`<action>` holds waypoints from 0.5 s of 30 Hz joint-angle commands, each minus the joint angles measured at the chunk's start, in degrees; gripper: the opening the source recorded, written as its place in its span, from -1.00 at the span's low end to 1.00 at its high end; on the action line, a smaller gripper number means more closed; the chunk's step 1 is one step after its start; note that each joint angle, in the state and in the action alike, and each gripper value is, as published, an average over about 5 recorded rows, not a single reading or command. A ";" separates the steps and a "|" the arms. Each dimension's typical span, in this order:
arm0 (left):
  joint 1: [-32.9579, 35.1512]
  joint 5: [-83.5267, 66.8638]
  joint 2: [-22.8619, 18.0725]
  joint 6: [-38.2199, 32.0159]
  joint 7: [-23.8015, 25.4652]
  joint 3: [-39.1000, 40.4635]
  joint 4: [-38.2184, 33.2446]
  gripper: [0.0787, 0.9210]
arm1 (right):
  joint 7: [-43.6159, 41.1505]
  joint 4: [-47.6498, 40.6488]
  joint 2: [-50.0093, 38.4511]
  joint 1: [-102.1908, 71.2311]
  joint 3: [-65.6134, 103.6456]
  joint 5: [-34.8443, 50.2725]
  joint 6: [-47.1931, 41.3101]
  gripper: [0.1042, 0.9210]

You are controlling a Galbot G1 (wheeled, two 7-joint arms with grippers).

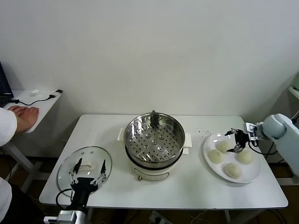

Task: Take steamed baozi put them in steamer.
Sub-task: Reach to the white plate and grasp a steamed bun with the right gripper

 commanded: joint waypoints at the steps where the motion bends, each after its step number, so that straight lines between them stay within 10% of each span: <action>1: -0.52 -0.06 0.06 0.35 -0.10 -0.26 0.64 0.77 | -4.32 -16.45 8.15 12.04 -13.15 -5.16 2.59 0.76; 15: -1.89 1.35 0.26 0.73 -0.48 -1.07 1.22 0.77 | -3.41 -23.95 15.30 7.33 -3.68 -12.71 4.00 0.76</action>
